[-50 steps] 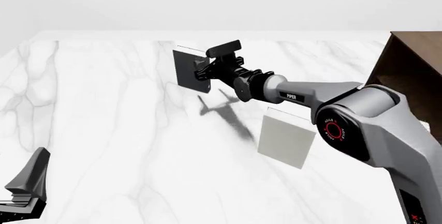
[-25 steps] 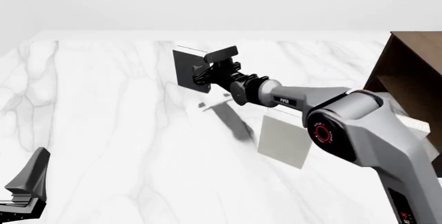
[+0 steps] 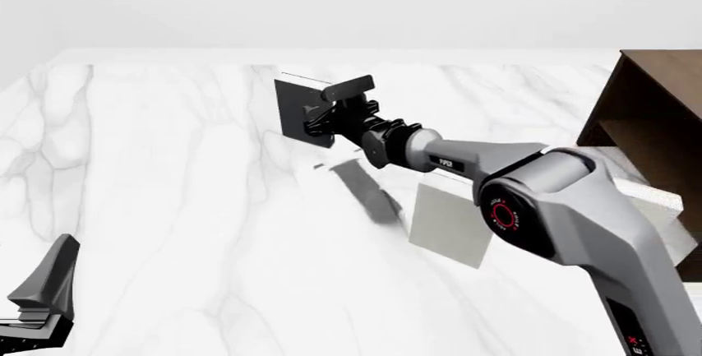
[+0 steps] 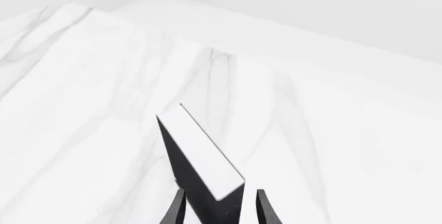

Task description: Pick up the book on the left and place it on top of the shelf.

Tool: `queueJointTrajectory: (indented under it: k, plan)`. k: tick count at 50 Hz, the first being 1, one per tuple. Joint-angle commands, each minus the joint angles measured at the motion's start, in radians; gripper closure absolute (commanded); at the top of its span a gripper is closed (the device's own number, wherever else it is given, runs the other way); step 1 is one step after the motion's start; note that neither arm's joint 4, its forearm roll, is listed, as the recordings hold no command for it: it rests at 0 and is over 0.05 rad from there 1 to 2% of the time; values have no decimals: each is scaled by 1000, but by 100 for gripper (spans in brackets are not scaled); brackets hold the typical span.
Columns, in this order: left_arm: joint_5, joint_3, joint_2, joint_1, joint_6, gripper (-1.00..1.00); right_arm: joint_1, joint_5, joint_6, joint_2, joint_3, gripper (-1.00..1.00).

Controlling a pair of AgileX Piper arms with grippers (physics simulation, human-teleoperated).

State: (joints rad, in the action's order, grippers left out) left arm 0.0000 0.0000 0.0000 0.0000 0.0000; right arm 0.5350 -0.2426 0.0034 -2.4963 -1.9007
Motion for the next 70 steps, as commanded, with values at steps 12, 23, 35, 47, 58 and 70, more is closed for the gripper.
queueJointTrajectory:
  k: [12,23,35,47,58,70]
  plan:
    - [0,0,0,0,0,-100,5,-14,7,5,20,100]
    - [0,0,0,0,0,-100,7,-63,14,86,127,100]
    - [0,0,0,0,0,-100,-2,-142,15,285,345,100]
    - [0,0,0,0,0,-100,39,-176,9,462,523,100]
    - [0,0,0,0,0,-100,66,-174,-11,592,652,100]
    - [0,0,0,0,0,-100,82,-172,-42,755,774,100]
